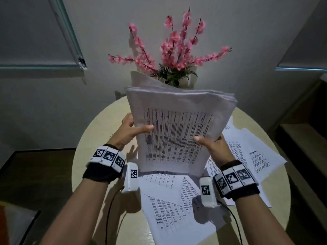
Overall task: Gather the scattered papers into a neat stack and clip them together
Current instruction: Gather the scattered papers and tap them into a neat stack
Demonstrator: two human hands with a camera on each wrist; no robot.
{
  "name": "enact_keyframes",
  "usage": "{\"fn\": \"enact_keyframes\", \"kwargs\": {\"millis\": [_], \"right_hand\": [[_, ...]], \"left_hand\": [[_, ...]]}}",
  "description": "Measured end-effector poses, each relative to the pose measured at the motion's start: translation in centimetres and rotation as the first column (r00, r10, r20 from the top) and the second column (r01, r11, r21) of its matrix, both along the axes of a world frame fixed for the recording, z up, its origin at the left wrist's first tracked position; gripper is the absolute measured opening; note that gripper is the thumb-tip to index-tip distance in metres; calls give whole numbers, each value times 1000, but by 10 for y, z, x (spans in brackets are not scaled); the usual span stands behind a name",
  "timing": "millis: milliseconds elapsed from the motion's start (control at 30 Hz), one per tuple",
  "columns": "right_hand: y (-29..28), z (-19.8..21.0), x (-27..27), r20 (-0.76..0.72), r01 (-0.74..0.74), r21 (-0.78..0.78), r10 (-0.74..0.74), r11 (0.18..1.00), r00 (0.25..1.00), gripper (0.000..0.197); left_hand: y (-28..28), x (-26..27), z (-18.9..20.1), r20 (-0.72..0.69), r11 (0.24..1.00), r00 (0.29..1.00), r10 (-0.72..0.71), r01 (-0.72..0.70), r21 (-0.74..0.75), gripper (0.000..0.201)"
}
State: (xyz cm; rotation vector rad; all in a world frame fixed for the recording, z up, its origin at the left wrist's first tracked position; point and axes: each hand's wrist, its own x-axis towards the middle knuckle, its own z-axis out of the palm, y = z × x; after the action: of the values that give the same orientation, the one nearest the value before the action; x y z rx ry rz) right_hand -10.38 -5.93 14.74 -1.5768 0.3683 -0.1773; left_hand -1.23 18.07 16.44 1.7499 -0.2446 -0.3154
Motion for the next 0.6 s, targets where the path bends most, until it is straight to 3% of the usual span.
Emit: {"fn": "enact_keyframes", "kwargs": {"millis": [67, 133, 267, 333, 467, 533, 567, 600], "right_hand": [[0, 11, 2, 74, 38, 18, -39, 999, 997, 27], [3, 22, 5, 170, 93, 18, -95, 995, 981, 19], [3, 35, 13, 348, 202, 77, -216, 976, 912, 25], [7, 29, 11, 349, 191, 75, -205, 979, 915, 31], [18, -14, 5, 156, 148, 42, -153, 988, 976, 49], [26, -34, 6, 71, 160, -8, -159, 987, 985, 25], [27, -39, 8, 48, 185, -38, -184, 982, 982, 19], [27, -47, 13, 17, 212, -68, -211, 975, 977, 25]], "left_hand": [[-8, -3, 13, 2, 998, 999, -32, 32, -46, 51], [-20, -4, 21, 70, 992, 997, 46, -38, -119, 31], [-33, -4, 26, 242, 930, 926, 290, -212, -301, 47], [-32, -4, 17, 196, 916, 933, 303, -227, -331, 57], [-31, -14, -25, -47, 981, 991, 123, -129, -144, 58], [-33, -17, -48, -77, 998, 995, 59, -60, -17, 55], [-35, -17, -54, -46, 998, 997, 59, -58, 30, 48], [-36, -14, -59, -21, 992, 994, 109, -107, 59, 40]]}}
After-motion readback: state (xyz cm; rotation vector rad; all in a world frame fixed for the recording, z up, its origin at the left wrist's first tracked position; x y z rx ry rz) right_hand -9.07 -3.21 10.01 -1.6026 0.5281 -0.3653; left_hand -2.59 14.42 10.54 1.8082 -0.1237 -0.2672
